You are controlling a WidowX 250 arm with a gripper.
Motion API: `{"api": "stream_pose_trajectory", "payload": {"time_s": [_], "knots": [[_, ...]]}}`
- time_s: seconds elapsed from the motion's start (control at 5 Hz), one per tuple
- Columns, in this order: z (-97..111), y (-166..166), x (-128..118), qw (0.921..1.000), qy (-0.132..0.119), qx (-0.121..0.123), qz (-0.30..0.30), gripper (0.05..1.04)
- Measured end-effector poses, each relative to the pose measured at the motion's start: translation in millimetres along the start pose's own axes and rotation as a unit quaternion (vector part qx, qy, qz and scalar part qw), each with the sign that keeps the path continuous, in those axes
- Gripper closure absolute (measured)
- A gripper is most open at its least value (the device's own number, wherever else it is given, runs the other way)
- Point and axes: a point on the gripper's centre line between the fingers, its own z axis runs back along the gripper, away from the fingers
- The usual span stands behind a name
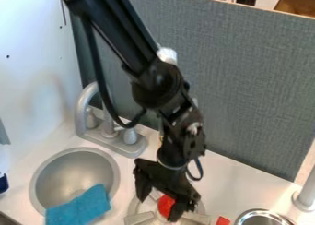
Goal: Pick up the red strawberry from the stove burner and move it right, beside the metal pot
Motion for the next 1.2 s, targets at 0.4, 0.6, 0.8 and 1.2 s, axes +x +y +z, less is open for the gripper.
{"api": "stream_pose_trajectory", "payload": {"time_s": [0.4, 0.6, 0.8, 1.2], "knots": [[-28, -1, 10, 0.9998, 0.016, 0.008, 0.012, 0.082], [-28, 0, 17, 0.9996, 0.014, 0.015, 0.017, 0.082], [-36, 2, 18, 0.9992, 0.021, 0.029, 0.018, 0.082], [-47, 0, 23, 0.998, 0.024, 0.008, 0.058, 0.274]]}}
